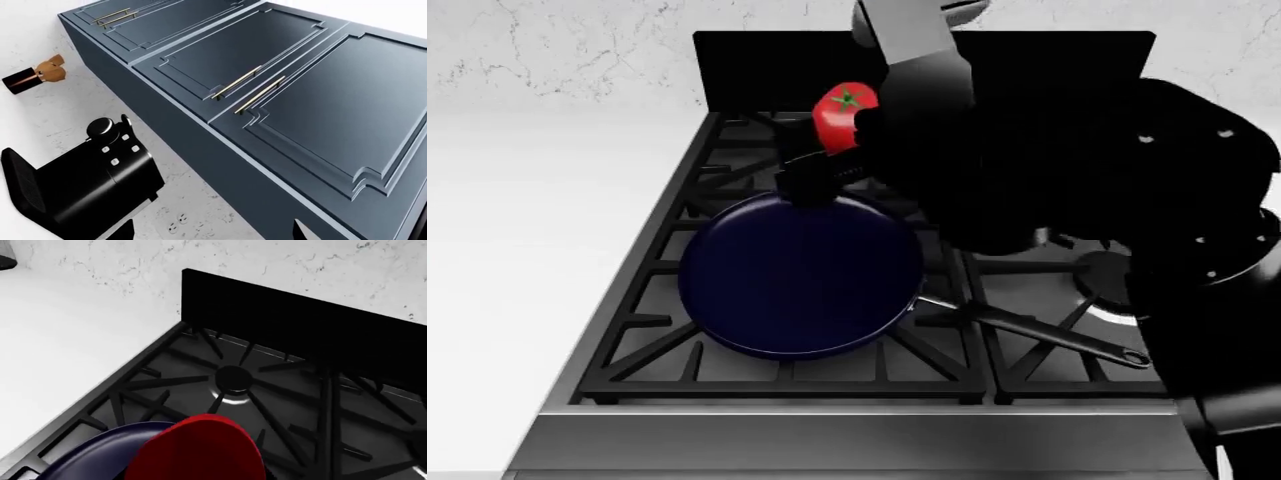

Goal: Pick the tomato from the pan and place it on the plate.

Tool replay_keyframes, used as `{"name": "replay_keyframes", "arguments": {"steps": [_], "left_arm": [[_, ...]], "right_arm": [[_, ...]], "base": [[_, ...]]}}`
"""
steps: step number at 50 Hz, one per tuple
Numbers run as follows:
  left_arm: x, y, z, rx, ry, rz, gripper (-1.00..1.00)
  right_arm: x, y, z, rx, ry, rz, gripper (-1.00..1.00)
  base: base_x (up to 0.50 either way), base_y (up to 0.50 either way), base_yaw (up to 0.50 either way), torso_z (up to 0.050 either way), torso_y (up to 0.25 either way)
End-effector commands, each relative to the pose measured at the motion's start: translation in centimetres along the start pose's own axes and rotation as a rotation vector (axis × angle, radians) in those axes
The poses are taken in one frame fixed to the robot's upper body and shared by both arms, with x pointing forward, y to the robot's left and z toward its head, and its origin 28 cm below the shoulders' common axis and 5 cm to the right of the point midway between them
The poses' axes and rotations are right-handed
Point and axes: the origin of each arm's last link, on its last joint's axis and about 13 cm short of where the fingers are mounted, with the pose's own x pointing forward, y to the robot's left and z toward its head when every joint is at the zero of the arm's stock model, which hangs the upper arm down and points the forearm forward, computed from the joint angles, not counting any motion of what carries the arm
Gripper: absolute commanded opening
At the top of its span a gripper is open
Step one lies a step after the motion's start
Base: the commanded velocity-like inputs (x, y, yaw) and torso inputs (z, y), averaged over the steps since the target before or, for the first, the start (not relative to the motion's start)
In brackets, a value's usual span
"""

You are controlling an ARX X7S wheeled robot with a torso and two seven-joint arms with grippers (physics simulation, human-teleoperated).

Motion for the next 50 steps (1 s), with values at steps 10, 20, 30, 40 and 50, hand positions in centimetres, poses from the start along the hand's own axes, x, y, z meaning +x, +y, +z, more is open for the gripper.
{"name": "replay_keyframes", "arguments": {"steps": [10,20,30,40,50], "left_arm": [[-0.1,0.0,0.4,-0.002,-0.007,0.006,1.0],[-0.1,-0.2,0.7,-0.007,-0.013,0.007,1.0],[-0.1,0.0,0.6,-0.007,-0.015,0.006,1.0],[0.0,0.2,0.4,-0.007,-0.017,0.005,1.0],[-0.1,-0.1,0.6,-0.006,-0.018,0.005,1.0]], "right_arm": [[-4.6,-0.5,3.3,-0.08,-0.191,-0.03,-1.0],[-5.2,-1.2,3.2,-0.105,-0.178,-0.067,-1.0],[-5.4,-1.6,3.2,-0.091,-0.187,-0.085,-1.0],[-5.2,-2.3,3.0,-0.079,-0.193,-0.135,-1.0],[-5.2,-2.7,2.8,-0.046,-0.196,-0.153,-1.0]], "base": [[0.0,0.0,0.0,0.0,0.0],[-0.12,-0.1,0.0,0.0,0.001],[-0.47,-0.39,0.0,0.0,0.0],[-0.31,-0.47,0.0,0.0,0.0],[-0.01,-0.5,0.0,0.0,0.0]]}}
